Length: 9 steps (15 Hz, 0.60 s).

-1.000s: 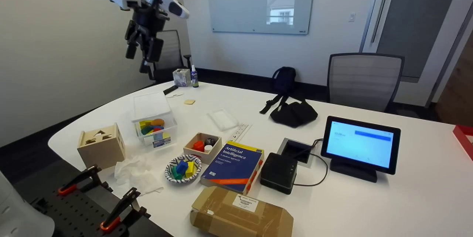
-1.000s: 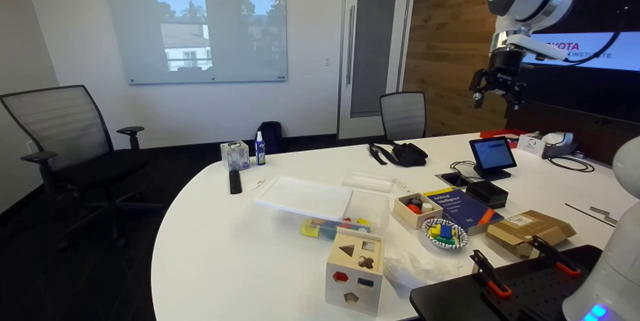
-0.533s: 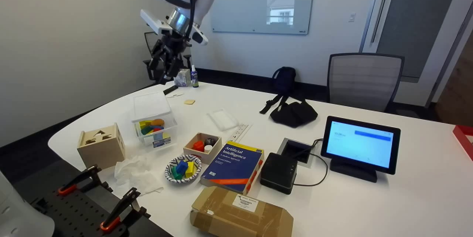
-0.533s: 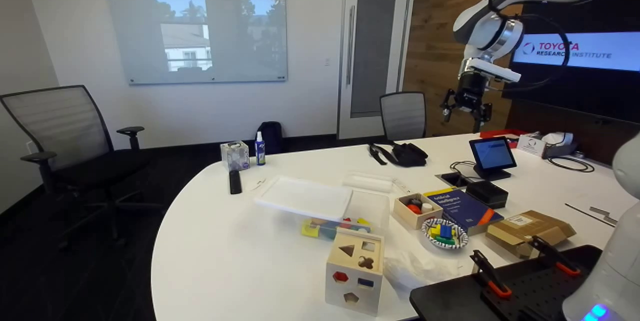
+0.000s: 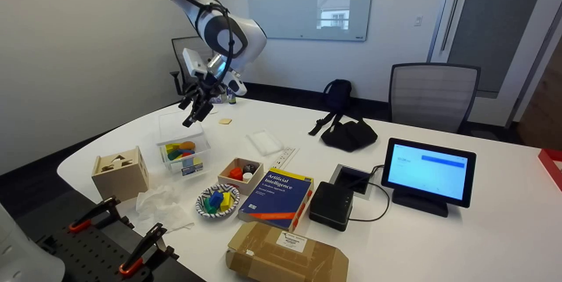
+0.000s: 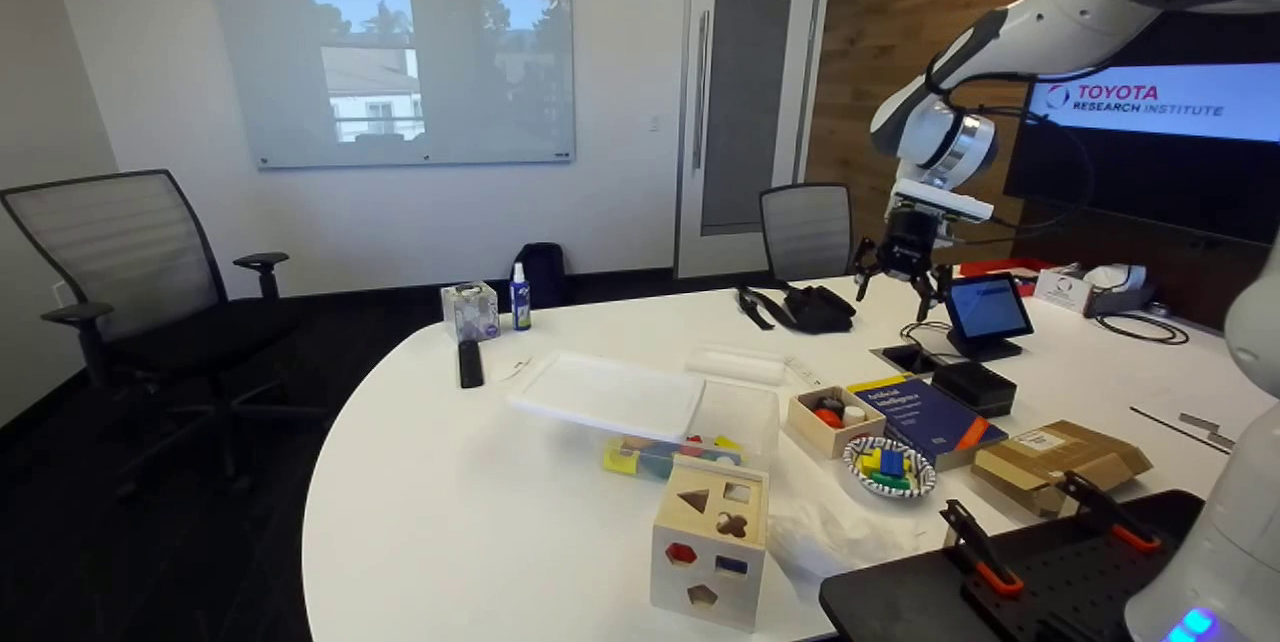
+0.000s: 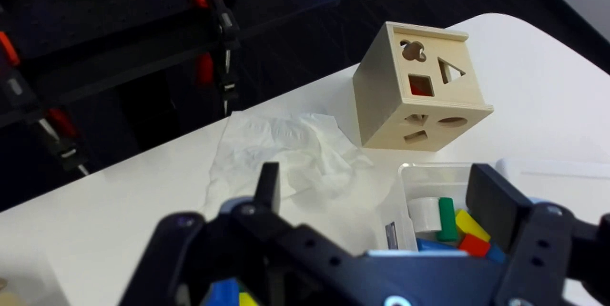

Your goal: Put the blue block in the toy box

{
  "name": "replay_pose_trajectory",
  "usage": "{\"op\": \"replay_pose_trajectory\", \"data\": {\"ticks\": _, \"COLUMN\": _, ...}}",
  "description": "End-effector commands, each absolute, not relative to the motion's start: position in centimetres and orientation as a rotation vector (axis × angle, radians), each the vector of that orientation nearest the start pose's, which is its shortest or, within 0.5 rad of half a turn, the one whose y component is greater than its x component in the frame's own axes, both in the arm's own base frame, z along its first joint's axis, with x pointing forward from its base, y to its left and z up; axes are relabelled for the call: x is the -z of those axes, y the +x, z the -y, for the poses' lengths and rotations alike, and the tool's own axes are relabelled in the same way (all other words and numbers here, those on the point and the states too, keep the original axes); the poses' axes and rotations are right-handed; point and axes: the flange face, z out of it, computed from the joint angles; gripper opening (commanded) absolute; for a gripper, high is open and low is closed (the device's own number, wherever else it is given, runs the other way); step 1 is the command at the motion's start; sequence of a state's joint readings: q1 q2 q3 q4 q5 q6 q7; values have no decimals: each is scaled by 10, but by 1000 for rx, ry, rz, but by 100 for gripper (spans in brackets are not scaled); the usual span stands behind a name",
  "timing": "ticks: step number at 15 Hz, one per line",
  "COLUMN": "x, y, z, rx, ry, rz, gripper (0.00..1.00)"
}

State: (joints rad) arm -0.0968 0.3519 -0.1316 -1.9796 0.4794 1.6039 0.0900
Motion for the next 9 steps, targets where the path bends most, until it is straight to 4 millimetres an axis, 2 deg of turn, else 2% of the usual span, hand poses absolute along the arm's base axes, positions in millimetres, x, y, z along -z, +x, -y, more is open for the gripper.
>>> {"op": "replay_pose_trajectory", "data": {"ticks": 1, "x": -226, "y": 530, "z": 73, "rx": -968, "ry": -2402, "rz": -780, "gripper": 100}}
{"op": "replay_pose_trajectory", "data": {"ticks": 5, "x": -179, "y": 536, "z": 96, "rx": -959, "ry": -2427, "rz": -845, "gripper": 100}}
{"op": "replay_pose_trajectory", "data": {"ticks": 9, "x": -143, "y": 546, "z": 122, "rx": -914, "ry": -2461, "rz": -900, "gripper": 100}}
